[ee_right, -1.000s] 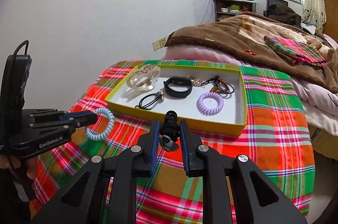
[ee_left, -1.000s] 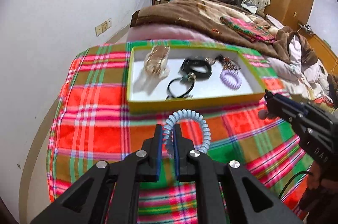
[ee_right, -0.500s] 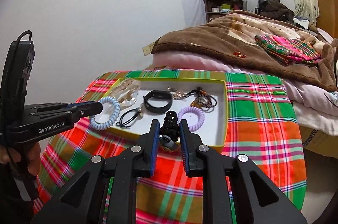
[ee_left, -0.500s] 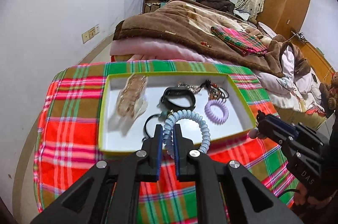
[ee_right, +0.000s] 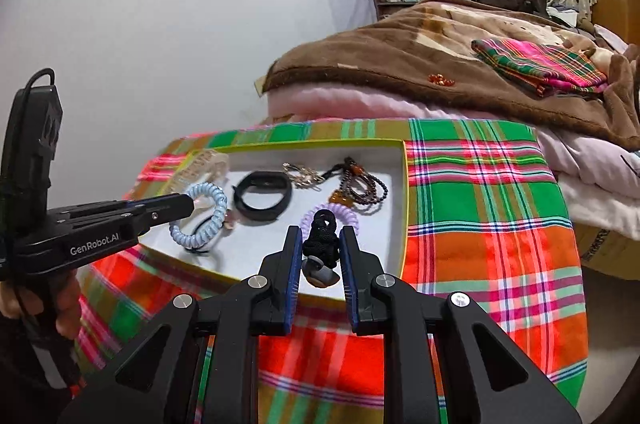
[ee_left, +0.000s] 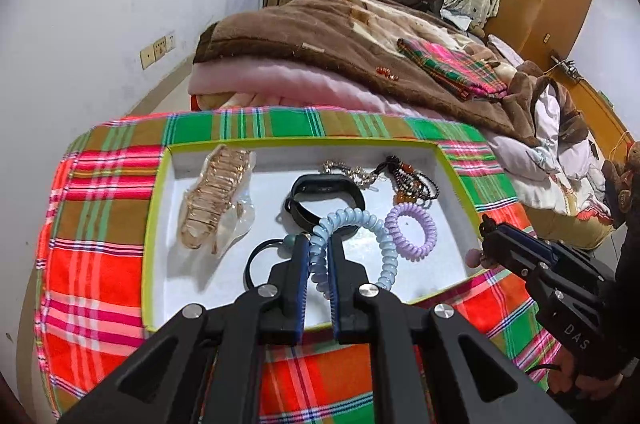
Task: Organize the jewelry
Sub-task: 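Carry the white coil and black ball hair tie over the white box with both tools, then open the left tool releasing the white coil while the right tool releases the ball hair tie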
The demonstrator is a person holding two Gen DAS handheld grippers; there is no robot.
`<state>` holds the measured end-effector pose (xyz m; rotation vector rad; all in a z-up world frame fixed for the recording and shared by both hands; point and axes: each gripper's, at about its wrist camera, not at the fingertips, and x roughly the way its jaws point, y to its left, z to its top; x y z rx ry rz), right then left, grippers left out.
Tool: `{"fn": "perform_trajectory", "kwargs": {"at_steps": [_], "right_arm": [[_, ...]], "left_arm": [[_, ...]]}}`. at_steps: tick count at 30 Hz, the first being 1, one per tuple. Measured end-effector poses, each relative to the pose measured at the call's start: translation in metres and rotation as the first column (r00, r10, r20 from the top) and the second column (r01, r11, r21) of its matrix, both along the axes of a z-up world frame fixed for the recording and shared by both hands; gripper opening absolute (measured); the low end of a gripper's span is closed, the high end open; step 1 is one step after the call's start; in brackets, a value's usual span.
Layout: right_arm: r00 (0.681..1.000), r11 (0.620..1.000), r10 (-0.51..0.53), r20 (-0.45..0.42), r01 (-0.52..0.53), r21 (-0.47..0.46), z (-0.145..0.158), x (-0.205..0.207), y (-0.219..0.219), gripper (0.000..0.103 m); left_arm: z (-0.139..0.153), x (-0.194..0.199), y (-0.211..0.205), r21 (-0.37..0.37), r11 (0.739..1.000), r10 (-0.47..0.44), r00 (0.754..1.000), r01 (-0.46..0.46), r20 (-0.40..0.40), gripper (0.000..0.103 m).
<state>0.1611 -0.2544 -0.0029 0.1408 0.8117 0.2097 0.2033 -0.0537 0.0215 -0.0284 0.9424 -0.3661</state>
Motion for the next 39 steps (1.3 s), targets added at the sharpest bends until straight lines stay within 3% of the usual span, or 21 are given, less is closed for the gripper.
{"fn": "perform_trajectory", "kwargs": {"at_steps": [12, 22, 39], "right_arm": [[0.997, 0.996, -0.008, -0.071, 0.001, -0.087, -0.027, 0.017, 0.005, 0.02], [0.998, 0.989, -0.007, -0.063, -0.002, -0.15, -0.029, 0.019, 0.009, 0.02], [0.998, 0.989, -0.016, -0.061, 0.007, -0.151, -0.029, 0.02, 0.009, 0.02]], "left_arm": [[-0.027, 0.011, -0.014, 0.027, 1.0, -0.015, 0.998, 0.017, -0.059, 0.01], [-0.032, 0.013, -0.017, 0.034, 0.999, -0.018, 0.997, 0.021, -0.07, 0.01], [-0.037, 0.015, -0.016, 0.029, 1.0, -0.007, 0.995, 0.01, -0.1, 0.011]]}}
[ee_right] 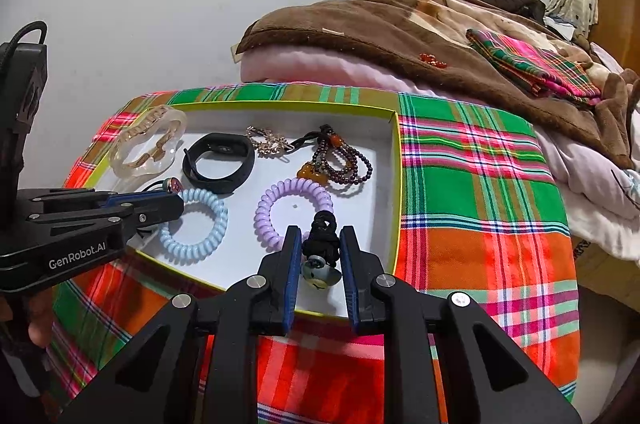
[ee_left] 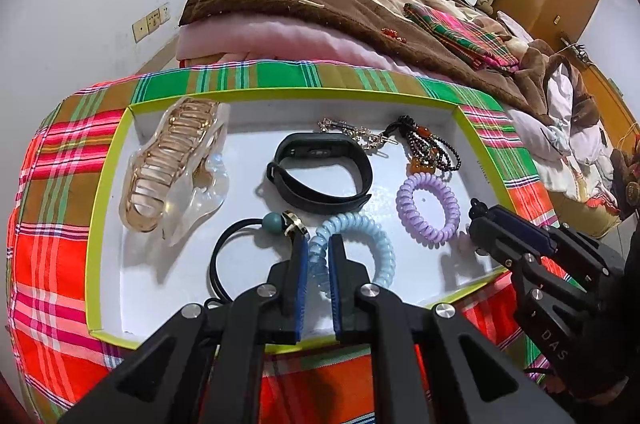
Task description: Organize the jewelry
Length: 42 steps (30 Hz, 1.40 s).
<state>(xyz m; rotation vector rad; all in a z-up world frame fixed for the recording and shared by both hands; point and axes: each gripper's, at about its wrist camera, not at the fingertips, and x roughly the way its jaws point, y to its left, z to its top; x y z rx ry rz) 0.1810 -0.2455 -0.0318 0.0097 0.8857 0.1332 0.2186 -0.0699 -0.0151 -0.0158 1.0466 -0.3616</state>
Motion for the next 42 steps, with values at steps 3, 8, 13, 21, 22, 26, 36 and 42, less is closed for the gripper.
{"fn": "perform_trajectory", "kwargs": {"at_steps": [3, 8, 13, 21, 22, 26, 36, 42], "right_arm": [[1.0, 1.0, -0.001, -0.001, 0.001, 0.002, 0.0, -0.001, 0.001, 0.02], [1.0, 1.0, 0.002, -0.007, -0.002, 0.003, -0.001, -0.002, 0.003, 0.021], [1.0, 1.0, -0.007, -0.002, 0.007, 0.008, -0.001, -0.003, 0.002, 0.026], [1.0, 0.999, -0.012, 0.02, 0.011, 0.033, 0.007, -0.009, 0.001, 0.043], [1.0, 0.999, -0.013, 0.028, 0.012, 0.037, 0.009, -0.011, 0.0, 0.043], [0.998, 0.999, -0.026, 0.06, 0.024, 0.048, 0.019, -0.021, 0.001, 0.043], [0.988, 0.998, -0.046, 0.15, 0.04, 0.042, 0.041, -0.057, 0.011, 0.043], [0.977, 0.998, -0.055, 0.206, 0.051, 0.025, 0.053, -0.082, 0.02, 0.052]], "left_arm": [[0.0, 0.001, 0.001, -0.002, 1.0, 0.007, 1.0, -0.007, -0.003, 0.011], [0.001, -0.001, 0.002, -0.006, 1.0, 0.005, 1.0, -0.005, -0.001, 0.02], [0.004, -0.003, 0.002, -0.006, 1.0, 0.009, 1.0, -0.009, 0.001, 0.023], [0.011, -0.01, 0.003, -0.006, 1.0, 0.013, 1.0, -0.013, 0.025, 0.04], [0.013, -0.012, 0.004, -0.008, 1.0, 0.018, 0.999, -0.018, 0.03, 0.041], [0.02, -0.022, 0.007, -0.011, 1.0, 0.028, 0.998, -0.027, 0.054, 0.042], [0.041, -0.059, 0.023, 0.013, 0.994, 0.102, 0.982, -0.106, 0.161, 0.053], [0.049, -0.085, 0.027, 0.039, 0.988, 0.135, 0.961, -0.149, 0.241, 0.053]]}}
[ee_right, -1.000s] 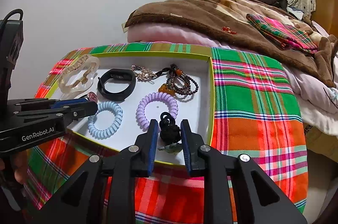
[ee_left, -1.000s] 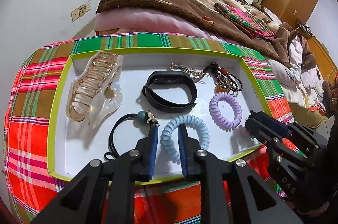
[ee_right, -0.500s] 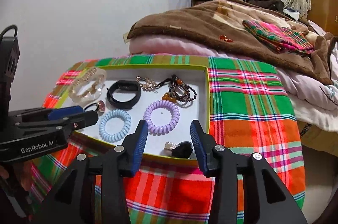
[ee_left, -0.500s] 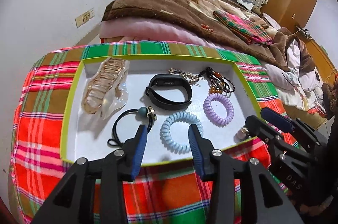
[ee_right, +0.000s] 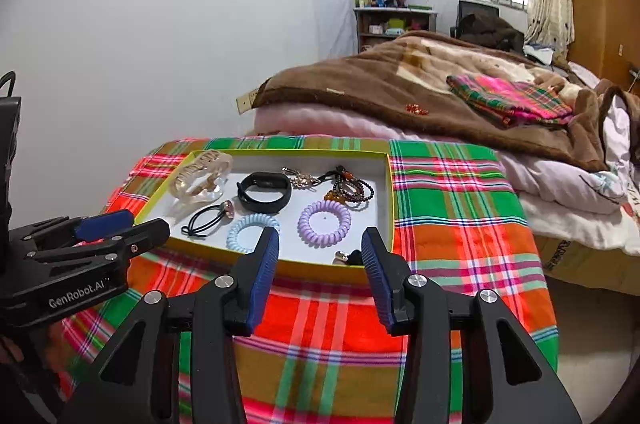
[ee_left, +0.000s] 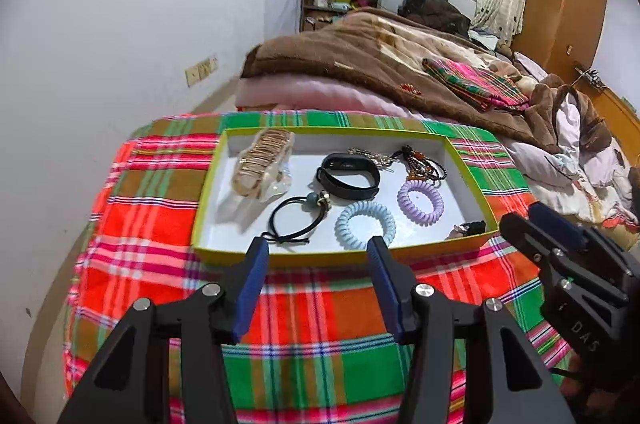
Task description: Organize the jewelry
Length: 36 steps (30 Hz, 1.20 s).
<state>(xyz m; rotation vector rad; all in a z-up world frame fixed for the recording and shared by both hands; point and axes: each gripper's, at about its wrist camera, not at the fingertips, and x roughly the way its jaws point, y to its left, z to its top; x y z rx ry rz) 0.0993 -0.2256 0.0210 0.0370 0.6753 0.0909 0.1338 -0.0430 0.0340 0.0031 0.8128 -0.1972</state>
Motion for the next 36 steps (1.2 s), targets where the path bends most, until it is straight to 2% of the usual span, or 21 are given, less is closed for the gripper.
{"fn": "perform_trajectory", "kwargs": {"at_steps": [3, 17, 36], "right_arm": [[1.0, 1.0, -0.002, 0.02, 0.002, -0.008, 0.004, -0.01, 0.003, 0.054], [0.997, 0.998, -0.03, 0.072, 0.034, -0.051, 0.011, -0.048, 0.018, 0.054], [0.996, 0.999, -0.023, 0.087, 0.027, -0.04, 0.014, -0.058, 0.022, 0.054]], "left_arm": [[0.002, -0.013, 0.003, 0.004, 0.999, 0.037, 0.998, -0.037, 0.041, 0.054], [0.009, -0.055, 0.002, 0.038, 0.999, 0.03, 0.992, -0.035, 0.124, 0.055], [0.014, -0.071, 0.004, 0.011, 0.999, 0.036, 0.989, -0.038, 0.141, 0.055]]}}
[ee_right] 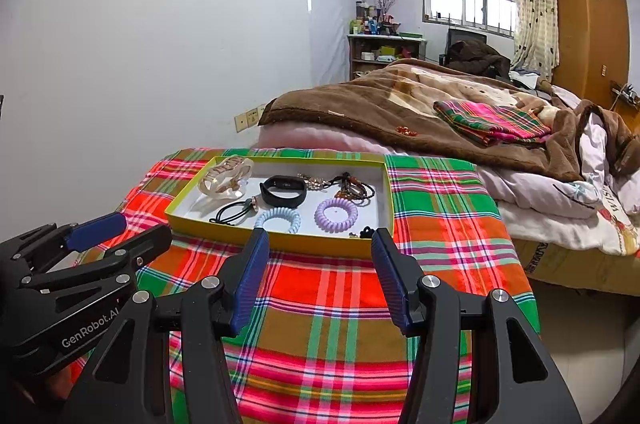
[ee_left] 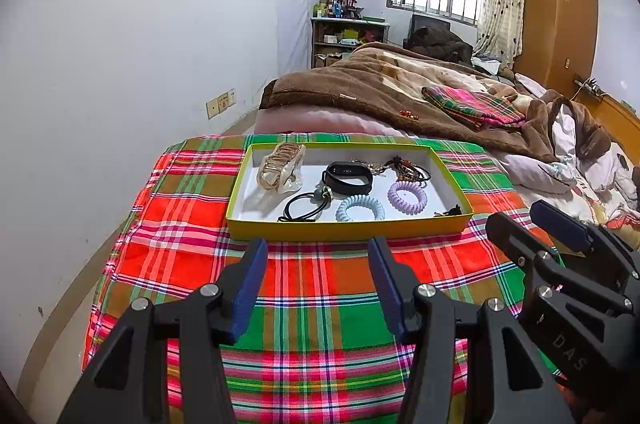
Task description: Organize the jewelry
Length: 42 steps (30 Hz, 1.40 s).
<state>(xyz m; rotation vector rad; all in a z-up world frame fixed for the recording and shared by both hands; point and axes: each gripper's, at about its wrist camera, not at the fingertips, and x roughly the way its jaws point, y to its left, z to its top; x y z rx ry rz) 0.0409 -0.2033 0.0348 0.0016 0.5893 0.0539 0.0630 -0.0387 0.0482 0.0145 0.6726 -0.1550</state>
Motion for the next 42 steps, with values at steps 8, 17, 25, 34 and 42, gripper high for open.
{"fn": "perform_trajectory", "kwargs": {"at_steps": [8, 17, 25, 34, 42], "right_arm": [[1.0, 1.0, -0.004, -0.001, 0.004, 0.005, 0.0001, -0.0004, -0.0012, 0.054], [1.0, 1.0, -0.007, -0.003, 0.007, 0.01, -0.0007, -0.0002, -0.0022, 0.054], [1.0, 1.0, -0.001, -0.006, 0.001, 0.012, -0.0019, -0.0019, -0.0017, 0.054], [1.0, 1.0, -0.002, -0.01, 0.002, 0.011, -0.0025, -0.0012, -0.0005, 0.054], [1.0, 1.0, -0.003, -0.017, 0.003, 0.01, -0.0038, 0.0005, -0.0009, 0.054]], "left_arm": [[0.0007, -0.0006, -0.0048, 0.034, 0.999, 0.017, 1.0, -0.017, -0.01, 0.055], [0.0006, -0.0005, -0.0045, 0.026, 0.999, 0.019, 1.0, -0.018, -0.014, 0.055], [-0.0004, 0.0009, -0.0036, 0.027, 0.999, 0.031, 0.999, -0.031, -0.018, 0.055], [-0.0028, 0.0021, -0.0027, 0.028, 0.999, 0.031, 0.999, -0.03, -0.031, 0.055], [-0.004, 0.004, -0.0013, 0.025, 0.999, 0.038, 0.998, -0.037, -0.04, 0.055]]}}
